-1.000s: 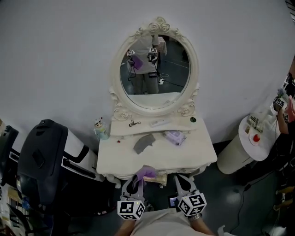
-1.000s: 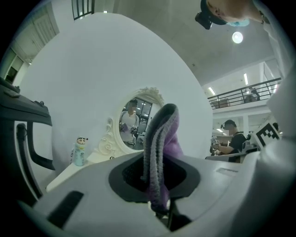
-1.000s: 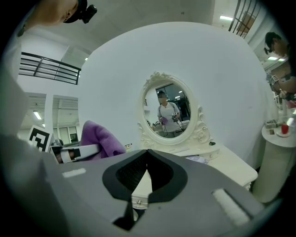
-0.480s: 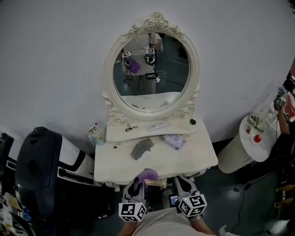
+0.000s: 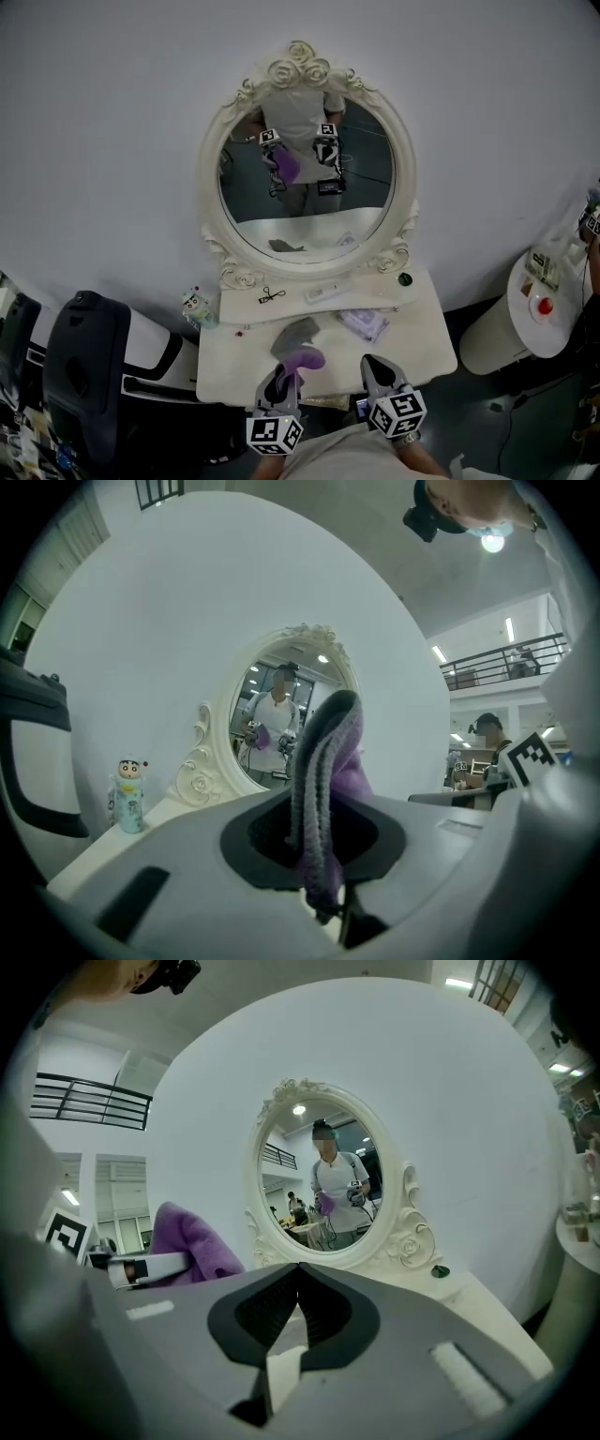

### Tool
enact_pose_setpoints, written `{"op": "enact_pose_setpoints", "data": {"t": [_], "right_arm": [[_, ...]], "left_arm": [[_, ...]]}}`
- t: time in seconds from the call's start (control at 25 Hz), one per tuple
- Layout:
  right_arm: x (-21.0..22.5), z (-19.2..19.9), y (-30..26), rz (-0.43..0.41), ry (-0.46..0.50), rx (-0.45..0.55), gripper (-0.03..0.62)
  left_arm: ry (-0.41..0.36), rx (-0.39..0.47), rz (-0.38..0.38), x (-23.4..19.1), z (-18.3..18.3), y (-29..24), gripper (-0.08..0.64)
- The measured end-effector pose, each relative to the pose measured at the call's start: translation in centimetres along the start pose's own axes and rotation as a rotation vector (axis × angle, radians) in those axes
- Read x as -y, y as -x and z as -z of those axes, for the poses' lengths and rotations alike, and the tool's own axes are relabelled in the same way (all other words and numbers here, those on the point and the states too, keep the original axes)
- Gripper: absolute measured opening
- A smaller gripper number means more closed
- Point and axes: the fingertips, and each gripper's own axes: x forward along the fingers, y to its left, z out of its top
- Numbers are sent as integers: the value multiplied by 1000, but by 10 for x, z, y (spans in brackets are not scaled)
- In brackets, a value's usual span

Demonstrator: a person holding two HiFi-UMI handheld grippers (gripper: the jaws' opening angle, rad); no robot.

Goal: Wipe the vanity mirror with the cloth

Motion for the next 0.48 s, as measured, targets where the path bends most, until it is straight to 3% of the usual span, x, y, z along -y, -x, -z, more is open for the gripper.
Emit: {"op": "enact_pose_setpoints", "data": {"t": [0.24,0.48], "right_arm": [[59,-34,-48,-15,10,10,8],[108,-54,-67,-46,81,14,8]], "left_arm": [[-45,42,-41,11,-35,-85,54],[-50,90,-20,29,-85,-162,54]]}}
